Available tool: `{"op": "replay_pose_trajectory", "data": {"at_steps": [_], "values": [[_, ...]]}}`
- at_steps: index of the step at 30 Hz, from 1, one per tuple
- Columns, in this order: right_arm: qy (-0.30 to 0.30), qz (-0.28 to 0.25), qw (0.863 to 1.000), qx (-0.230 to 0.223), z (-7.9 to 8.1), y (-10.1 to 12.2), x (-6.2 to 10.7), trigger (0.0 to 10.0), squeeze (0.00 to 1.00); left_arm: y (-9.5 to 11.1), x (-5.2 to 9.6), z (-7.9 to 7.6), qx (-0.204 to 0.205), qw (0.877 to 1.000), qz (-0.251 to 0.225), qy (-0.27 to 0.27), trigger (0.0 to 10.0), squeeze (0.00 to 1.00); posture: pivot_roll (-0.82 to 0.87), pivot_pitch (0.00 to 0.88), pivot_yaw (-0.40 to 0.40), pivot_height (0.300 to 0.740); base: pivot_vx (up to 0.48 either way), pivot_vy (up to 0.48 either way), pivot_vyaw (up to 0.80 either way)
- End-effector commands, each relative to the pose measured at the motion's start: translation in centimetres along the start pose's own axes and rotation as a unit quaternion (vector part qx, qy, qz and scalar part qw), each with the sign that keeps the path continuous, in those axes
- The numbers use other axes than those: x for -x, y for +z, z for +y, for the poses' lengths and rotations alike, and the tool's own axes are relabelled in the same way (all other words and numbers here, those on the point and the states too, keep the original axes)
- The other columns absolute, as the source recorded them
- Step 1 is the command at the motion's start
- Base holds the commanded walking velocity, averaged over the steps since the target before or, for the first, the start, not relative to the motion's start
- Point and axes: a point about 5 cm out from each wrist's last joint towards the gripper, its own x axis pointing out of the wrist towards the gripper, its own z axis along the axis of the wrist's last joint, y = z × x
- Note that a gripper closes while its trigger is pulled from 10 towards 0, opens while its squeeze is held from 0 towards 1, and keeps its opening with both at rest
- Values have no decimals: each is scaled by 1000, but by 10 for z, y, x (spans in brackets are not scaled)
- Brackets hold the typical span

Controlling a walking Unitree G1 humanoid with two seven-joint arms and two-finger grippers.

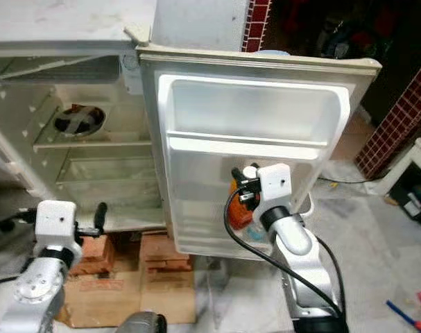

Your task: Restocking fridge

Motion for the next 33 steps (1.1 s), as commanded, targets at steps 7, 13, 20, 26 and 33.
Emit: {"op": "replay_pose_trajectory", "data": {"at_steps": [7,13,20,26,33], "values": [[30,-44,998,-20,14,19,-11,10000,0,13,-8,-10,8,999,-30,-28,10000,0,45,0,-20,740,0,0,0],[45,-50,997,-27,19,21,-13,10000,0,17,-12,-11,5,999,-36,-27,10000,0,46,0,-21,740,0,0,0],[46,-47,997,-28,19,20,-12,10000,0,15,-14,-11,3,999,-31,-22,10000,0,42,0,-19,740,0,0,0],[49,-46,997,-30,21,20,-12,10000,0,16,-17,-11,-1,999,-32,-16,10000,0,40,0,-18,710,0,0,0],[51,-46,997,-32,22,19,-13,10000,0,16,-17,-10,-3,999,-31,-8,10000,0,42,0,-19,665,0,0,0]]}}
